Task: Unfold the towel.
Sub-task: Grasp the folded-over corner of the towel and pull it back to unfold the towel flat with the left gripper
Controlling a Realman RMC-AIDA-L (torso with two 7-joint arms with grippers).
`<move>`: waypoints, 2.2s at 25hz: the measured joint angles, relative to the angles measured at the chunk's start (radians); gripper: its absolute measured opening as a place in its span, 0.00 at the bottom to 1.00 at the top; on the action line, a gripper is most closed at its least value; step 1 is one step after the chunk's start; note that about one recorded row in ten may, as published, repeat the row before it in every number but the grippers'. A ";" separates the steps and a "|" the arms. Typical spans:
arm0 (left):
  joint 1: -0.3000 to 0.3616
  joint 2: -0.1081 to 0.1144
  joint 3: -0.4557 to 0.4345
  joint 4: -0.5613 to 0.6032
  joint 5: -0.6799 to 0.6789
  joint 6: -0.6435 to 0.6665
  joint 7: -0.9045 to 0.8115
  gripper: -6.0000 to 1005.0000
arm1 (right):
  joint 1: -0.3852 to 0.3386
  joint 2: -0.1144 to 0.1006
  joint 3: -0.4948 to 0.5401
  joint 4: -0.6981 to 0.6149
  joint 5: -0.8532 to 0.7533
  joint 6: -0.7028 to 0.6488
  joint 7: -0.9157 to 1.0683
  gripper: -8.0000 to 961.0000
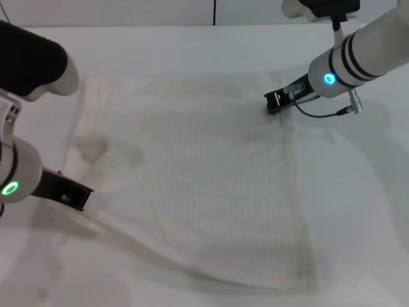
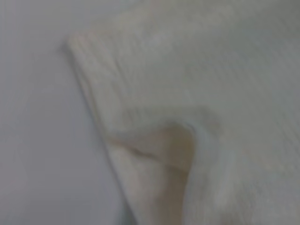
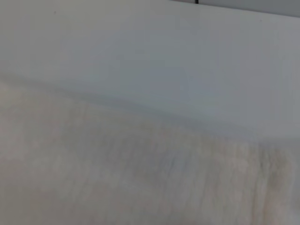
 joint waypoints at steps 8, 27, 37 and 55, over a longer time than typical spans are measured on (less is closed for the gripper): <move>0.025 0.008 -0.002 -0.026 0.000 -0.021 -0.011 0.13 | 0.000 -0.001 0.000 0.000 -0.001 0.000 0.000 0.02; 0.088 0.004 -0.010 -0.008 0.000 -0.026 -0.013 0.15 | 0.000 -0.002 0.000 -0.001 -0.005 -0.002 0.000 0.02; 0.111 0.025 -0.004 0.008 0.002 -0.027 -0.028 0.16 | 0.000 -0.002 0.000 -0.002 -0.006 -0.007 0.000 0.02; -0.071 -0.010 0.083 0.291 -0.002 0.180 -0.017 0.53 | -0.002 -0.003 0.000 -0.001 -0.006 -0.014 0.000 0.02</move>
